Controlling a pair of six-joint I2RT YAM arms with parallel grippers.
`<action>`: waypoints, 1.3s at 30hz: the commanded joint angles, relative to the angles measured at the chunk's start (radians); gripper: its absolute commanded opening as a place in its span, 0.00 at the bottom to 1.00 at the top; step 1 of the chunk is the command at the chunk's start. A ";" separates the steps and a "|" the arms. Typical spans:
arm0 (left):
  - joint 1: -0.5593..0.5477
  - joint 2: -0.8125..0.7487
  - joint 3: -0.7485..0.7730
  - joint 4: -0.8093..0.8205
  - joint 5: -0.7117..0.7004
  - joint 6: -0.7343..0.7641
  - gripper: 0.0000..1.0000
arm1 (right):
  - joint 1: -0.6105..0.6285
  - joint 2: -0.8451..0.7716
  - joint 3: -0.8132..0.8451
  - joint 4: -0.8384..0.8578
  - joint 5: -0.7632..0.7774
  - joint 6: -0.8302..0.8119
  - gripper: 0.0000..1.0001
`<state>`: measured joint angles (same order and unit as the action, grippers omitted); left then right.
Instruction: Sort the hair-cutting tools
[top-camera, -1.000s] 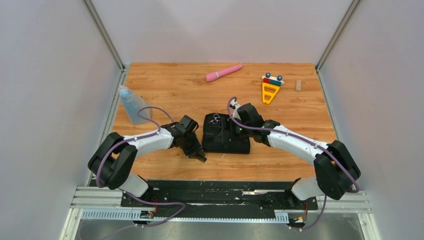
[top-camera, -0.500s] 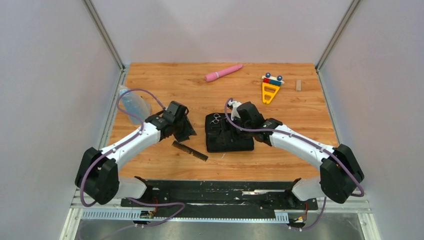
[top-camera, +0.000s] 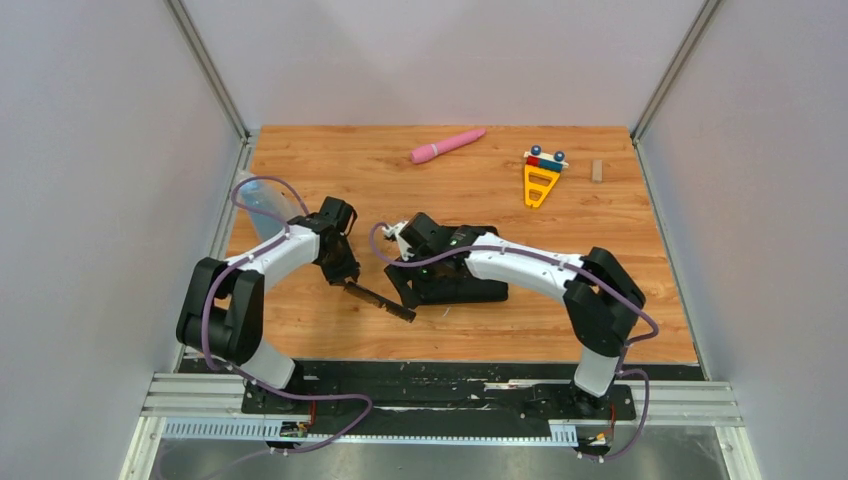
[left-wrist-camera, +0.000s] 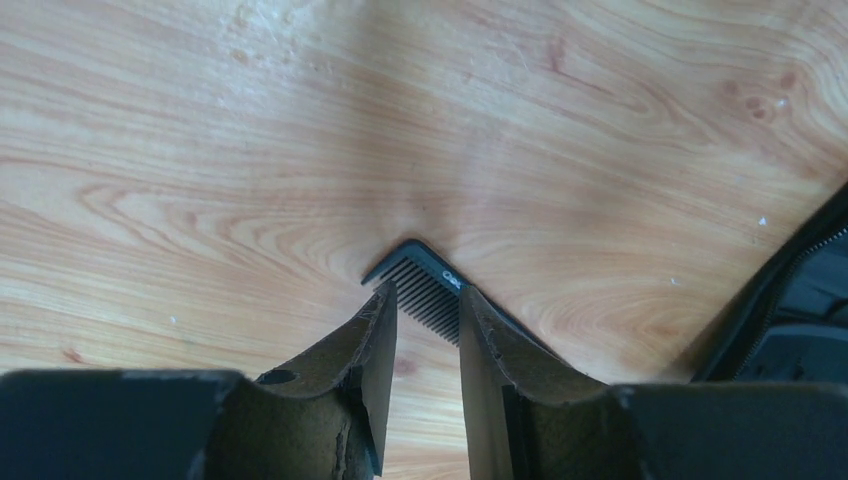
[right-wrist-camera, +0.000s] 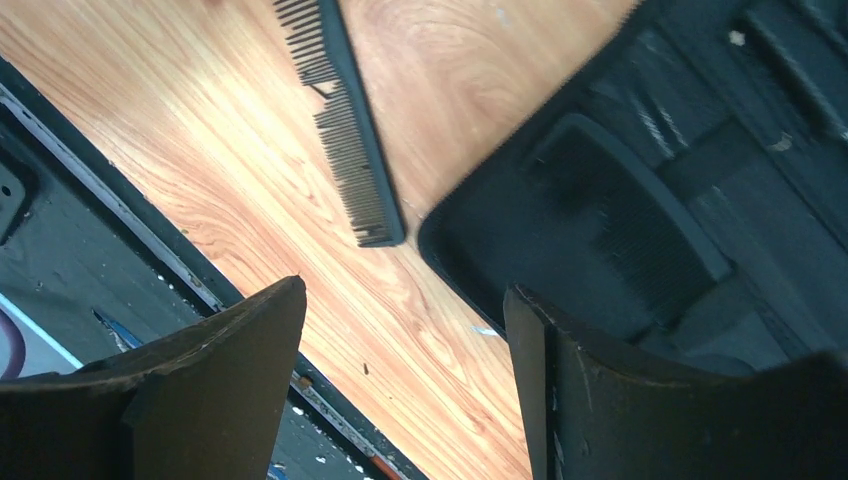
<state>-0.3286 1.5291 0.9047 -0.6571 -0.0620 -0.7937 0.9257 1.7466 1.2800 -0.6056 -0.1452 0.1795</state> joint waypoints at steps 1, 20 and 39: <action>0.031 0.017 0.036 0.024 -0.010 0.056 0.36 | 0.057 0.090 0.134 -0.085 0.036 -0.046 0.74; 0.045 0.090 -0.031 0.094 0.031 0.055 0.31 | 0.152 0.346 0.355 -0.237 0.188 -0.087 0.63; 0.051 0.081 -0.056 0.097 0.016 0.063 0.30 | 0.209 0.300 0.377 -0.198 0.398 -0.091 0.65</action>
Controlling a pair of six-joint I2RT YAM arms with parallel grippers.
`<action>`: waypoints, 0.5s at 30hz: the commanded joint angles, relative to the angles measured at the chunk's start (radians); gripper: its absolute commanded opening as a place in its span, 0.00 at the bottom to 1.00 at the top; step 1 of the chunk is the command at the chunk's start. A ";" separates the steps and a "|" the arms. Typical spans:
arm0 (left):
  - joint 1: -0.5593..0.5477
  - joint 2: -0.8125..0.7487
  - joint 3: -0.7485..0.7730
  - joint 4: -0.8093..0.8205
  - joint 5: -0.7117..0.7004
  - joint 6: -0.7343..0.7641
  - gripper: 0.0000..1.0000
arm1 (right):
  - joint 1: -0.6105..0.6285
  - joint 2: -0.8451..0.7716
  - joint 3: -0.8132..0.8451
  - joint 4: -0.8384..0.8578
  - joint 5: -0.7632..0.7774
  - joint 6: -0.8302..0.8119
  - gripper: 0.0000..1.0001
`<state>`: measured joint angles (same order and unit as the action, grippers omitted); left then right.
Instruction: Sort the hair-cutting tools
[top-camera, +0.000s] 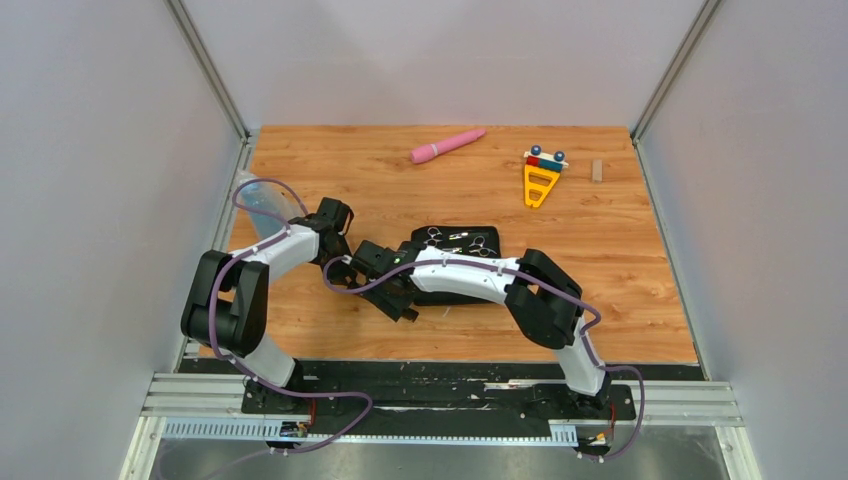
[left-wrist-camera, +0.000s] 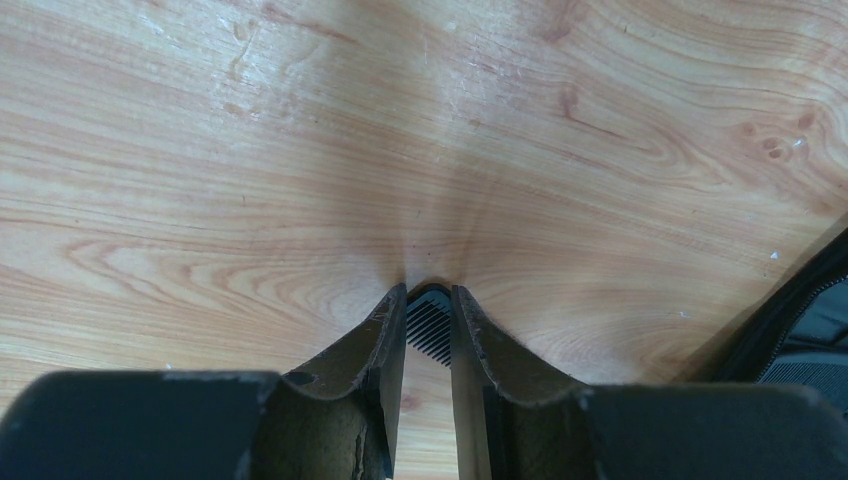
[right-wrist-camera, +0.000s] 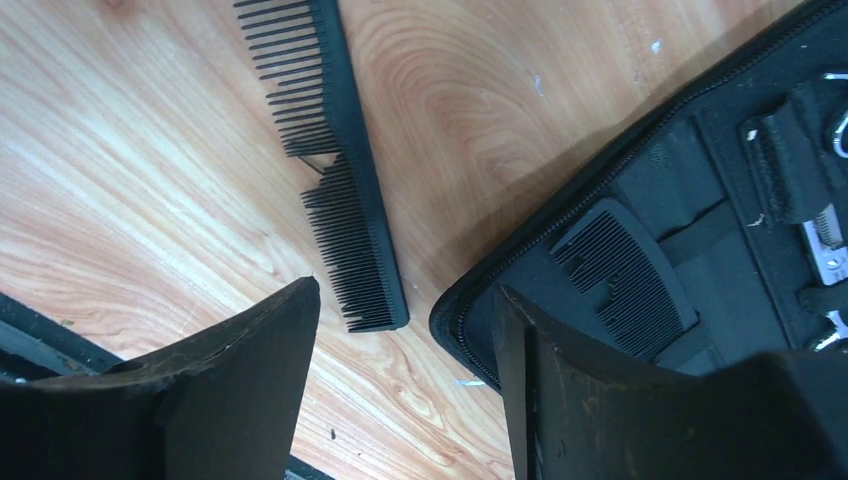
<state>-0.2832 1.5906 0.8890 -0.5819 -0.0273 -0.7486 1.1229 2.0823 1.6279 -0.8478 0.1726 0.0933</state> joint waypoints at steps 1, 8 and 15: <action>0.006 0.020 -0.041 0.022 -0.018 0.018 0.30 | 0.014 -0.048 0.026 0.057 0.095 -0.002 0.66; 0.006 0.020 -0.042 0.022 -0.016 0.020 0.29 | 0.022 -0.104 0.014 0.102 0.129 -0.008 0.68; 0.006 0.023 -0.041 0.024 -0.013 0.022 0.29 | 0.023 -0.094 -0.014 0.100 -0.083 -0.063 0.63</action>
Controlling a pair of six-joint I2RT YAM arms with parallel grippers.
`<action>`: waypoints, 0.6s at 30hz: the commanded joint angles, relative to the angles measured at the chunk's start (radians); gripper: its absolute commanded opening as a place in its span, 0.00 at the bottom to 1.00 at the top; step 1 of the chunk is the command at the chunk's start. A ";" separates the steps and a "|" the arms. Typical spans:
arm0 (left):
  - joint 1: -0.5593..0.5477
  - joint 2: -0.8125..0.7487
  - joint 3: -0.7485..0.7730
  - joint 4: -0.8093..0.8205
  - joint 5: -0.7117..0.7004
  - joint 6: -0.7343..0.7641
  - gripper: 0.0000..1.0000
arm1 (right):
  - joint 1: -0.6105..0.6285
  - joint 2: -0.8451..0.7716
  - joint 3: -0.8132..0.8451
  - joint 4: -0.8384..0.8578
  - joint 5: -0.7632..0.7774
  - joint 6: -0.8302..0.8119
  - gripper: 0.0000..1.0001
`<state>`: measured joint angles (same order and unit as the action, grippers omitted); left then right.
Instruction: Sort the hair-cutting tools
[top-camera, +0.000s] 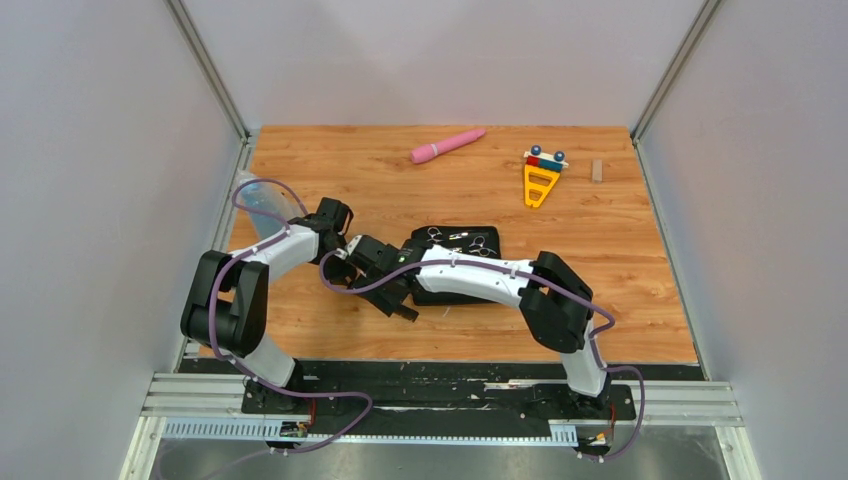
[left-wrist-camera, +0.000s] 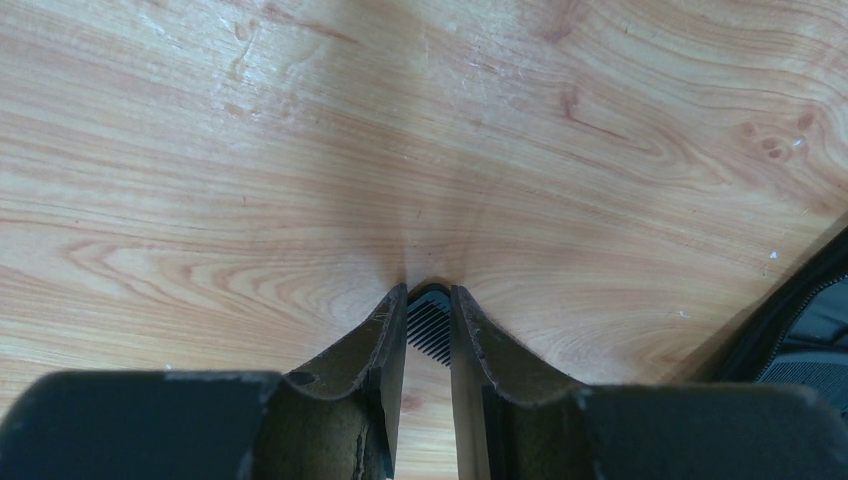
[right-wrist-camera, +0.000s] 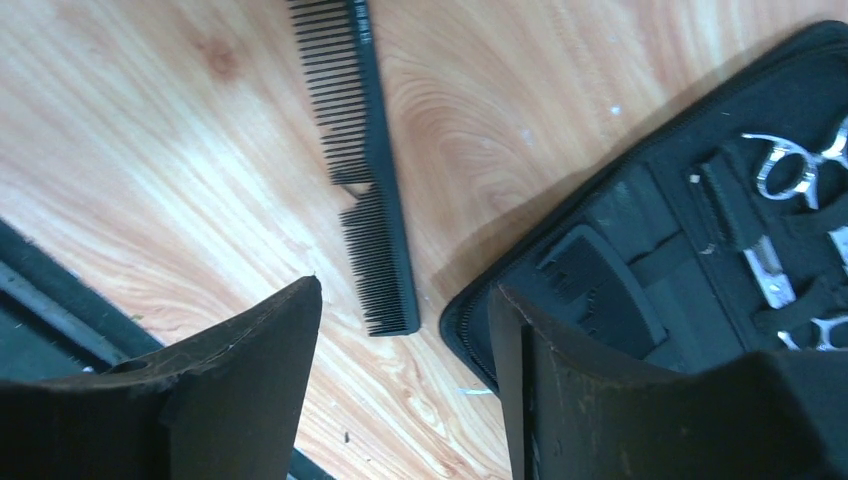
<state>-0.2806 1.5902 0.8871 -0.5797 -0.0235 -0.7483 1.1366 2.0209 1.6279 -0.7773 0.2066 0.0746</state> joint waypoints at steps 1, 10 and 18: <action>0.004 0.024 -0.039 0.021 -0.016 0.022 0.29 | 0.009 -0.025 -0.021 0.025 -0.137 -0.051 0.62; 0.003 0.027 -0.039 0.020 -0.018 0.023 0.29 | 0.009 0.060 -0.021 -0.067 -0.155 -0.066 0.58; 0.003 0.024 -0.040 0.018 -0.017 0.021 0.29 | 0.004 0.102 -0.029 -0.090 -0.142 -0.071 0.59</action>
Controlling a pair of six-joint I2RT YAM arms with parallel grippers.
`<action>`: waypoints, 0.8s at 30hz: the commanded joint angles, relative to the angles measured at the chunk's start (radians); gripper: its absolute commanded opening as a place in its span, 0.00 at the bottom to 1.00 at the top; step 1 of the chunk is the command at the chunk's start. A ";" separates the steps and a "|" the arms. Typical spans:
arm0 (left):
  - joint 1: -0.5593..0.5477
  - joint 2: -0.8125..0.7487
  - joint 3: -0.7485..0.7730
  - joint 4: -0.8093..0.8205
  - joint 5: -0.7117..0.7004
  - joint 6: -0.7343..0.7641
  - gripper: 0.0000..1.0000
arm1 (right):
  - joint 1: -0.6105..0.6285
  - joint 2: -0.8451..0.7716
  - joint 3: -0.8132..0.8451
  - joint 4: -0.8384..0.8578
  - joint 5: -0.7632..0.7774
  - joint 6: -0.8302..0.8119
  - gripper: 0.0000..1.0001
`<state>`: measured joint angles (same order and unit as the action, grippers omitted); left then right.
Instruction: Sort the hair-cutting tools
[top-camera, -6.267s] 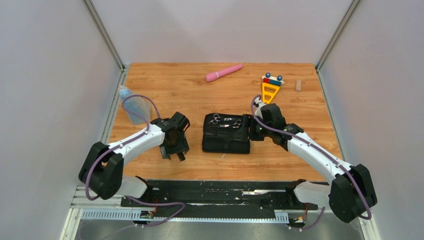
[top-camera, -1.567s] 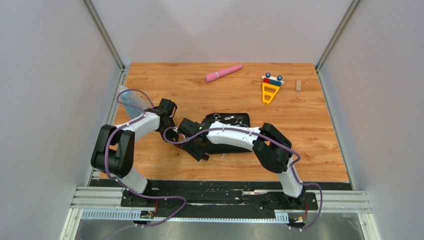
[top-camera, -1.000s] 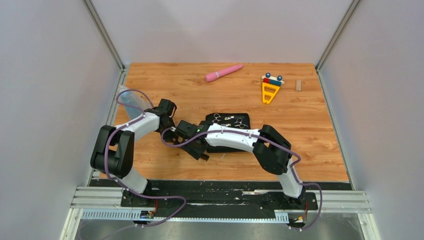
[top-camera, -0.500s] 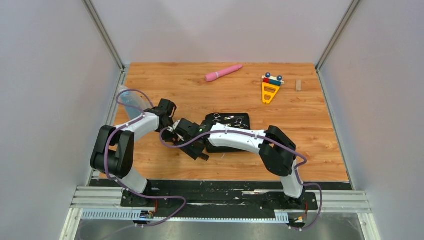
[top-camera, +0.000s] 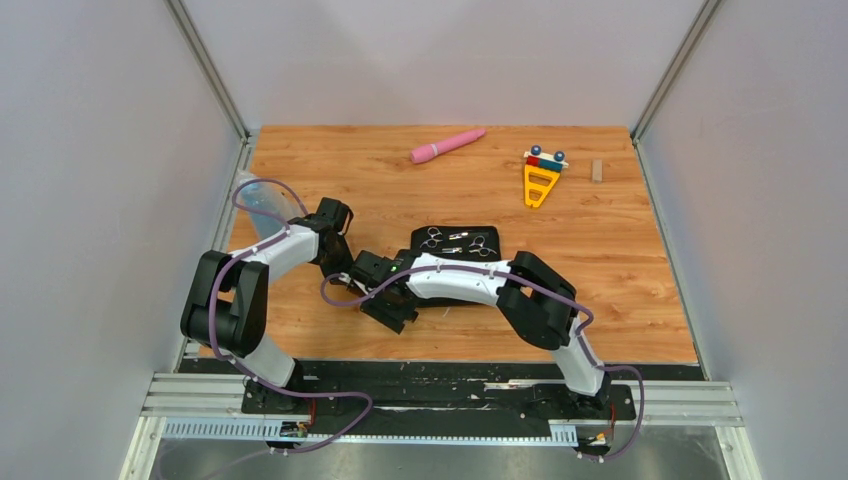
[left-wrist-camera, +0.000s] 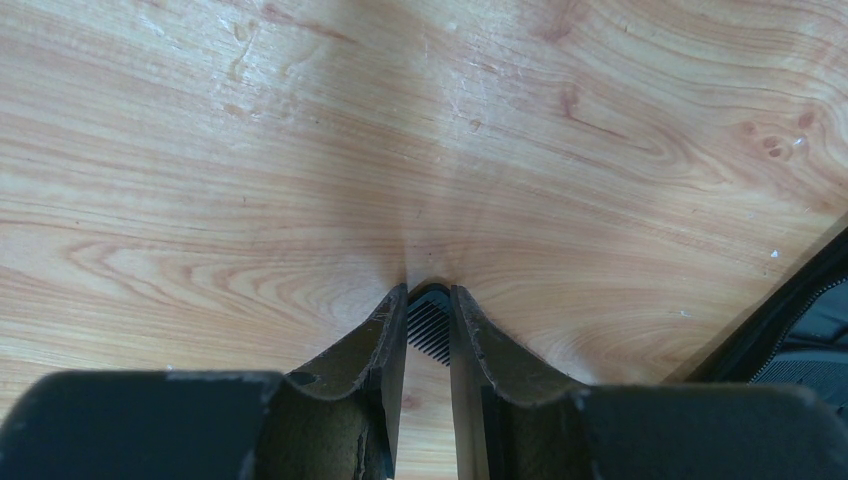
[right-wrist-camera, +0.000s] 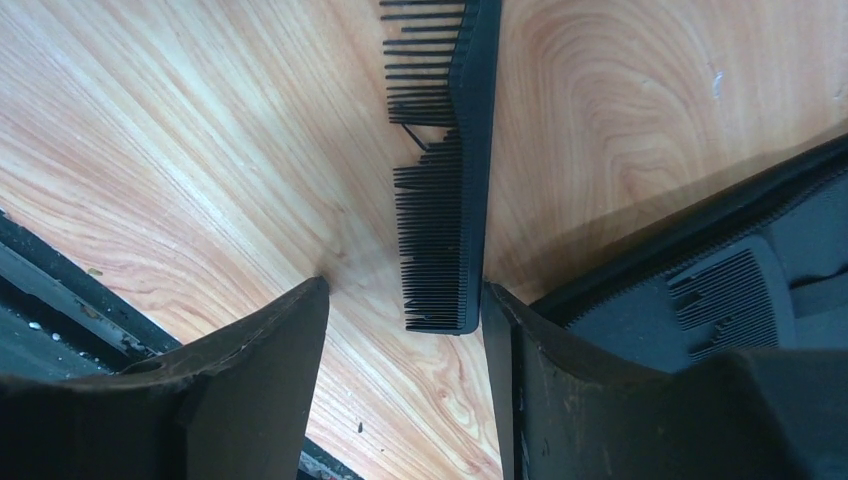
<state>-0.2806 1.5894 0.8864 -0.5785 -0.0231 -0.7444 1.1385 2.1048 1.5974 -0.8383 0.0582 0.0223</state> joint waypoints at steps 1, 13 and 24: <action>0.003 0.024 -0.040 0.017 -0.018 0.018 0.29 | -0.001 0.020 -0.002 -0.032 0.004 -0.019 0.59; 0.004 0.020 -0.041 0.018 -0.017 0.019 0.29 | -0.011 0.019 -0.054 -0.073 0.019 -0.010 0.55; 0.004 0.014 -0.043 0.016 -0.017 0.019 0.29 | -0.024 0.021 -0.058 -0.087 0.019 -0.001 0.47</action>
<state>-0.2806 1.5856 0.8825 -0.5755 -0.0231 -0.7414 1.1294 2.1075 1.5826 -0.8696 0.0380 0.0257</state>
